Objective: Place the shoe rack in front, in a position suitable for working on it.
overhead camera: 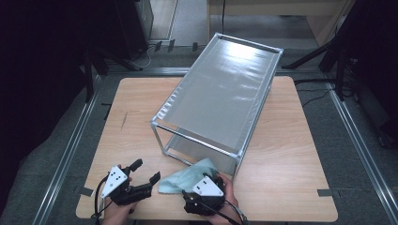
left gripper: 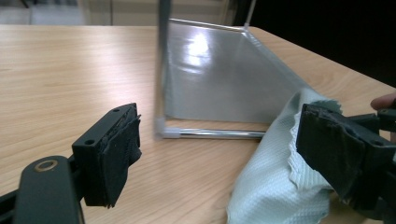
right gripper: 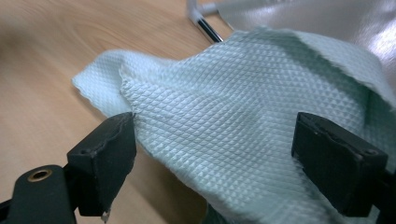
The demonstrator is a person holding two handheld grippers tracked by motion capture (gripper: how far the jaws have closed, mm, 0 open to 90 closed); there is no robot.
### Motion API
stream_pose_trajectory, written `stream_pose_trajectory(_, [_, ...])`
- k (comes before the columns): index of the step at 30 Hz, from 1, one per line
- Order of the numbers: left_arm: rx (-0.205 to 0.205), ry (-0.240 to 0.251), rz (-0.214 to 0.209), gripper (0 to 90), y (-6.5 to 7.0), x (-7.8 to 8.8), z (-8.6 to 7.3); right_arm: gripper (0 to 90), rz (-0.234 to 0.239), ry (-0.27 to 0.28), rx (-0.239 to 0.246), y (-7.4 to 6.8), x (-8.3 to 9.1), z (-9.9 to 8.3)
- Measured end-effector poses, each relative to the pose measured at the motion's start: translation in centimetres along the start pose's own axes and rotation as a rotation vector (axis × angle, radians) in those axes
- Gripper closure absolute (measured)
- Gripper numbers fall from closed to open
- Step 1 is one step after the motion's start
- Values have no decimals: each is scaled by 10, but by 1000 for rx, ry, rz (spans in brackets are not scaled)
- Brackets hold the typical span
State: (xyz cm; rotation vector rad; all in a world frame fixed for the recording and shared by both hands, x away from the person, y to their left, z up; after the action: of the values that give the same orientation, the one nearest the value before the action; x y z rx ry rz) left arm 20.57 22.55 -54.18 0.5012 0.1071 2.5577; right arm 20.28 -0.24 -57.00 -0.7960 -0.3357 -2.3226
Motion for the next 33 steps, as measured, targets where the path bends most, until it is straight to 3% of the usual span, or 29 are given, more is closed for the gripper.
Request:
stream_pose_trajectory(6, [11, 11, 27, 140, -8, 2, 1, 160, -40, -101, -4, -2, -22, 8])
stream_pose_trajectory(9, [11, 13, 33, 140, -9, 3, 2, 254, -66, -123, 1, -3, -29, 9])
stream_pose_trajectory(11, [13, 14, 36, 141, -10, 4, 2, 403, -43, -113, -9, -3, -29, 9])
stream_pose_trajectory(13, [15, 14, 37, 142, -10, 3, 2, 610, -43, -100, -4, -3, -28, 10])
stream_pose_trajectory(16, [15, 11, 38, 142, -10, 2, 1, 792, -63, -87, 27, -1, -26, 9])
stream_pose_trajectory(22, [12, 4, 40, 142, -10, 1, 0, 821, -6, -19, 66, 5, -1, 1])
stream_pose_trajectory(27, [7, -10, 37, 142, -8, -5, -1, 820, 16, 14, 58, 28, 31, -22])
stream_pose_trajectory(33, [-1, -18, 29, 142, -3, -16, 1, 819, 16, 2, 45, 60, 68, -52])
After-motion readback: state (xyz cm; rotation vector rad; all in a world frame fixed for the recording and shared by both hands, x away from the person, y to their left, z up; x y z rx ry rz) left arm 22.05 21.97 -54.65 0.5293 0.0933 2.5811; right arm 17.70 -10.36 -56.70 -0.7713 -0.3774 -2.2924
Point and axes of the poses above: each handheld gripper's, and its own axes: x roughly backward along the jaws, z roughly out of its top, y roughly to its right, the point moved 4 cm from there along -x, roughly forward along the jaws, and after that the axes turned 3 degrees about -y, right-handed, at the moved point
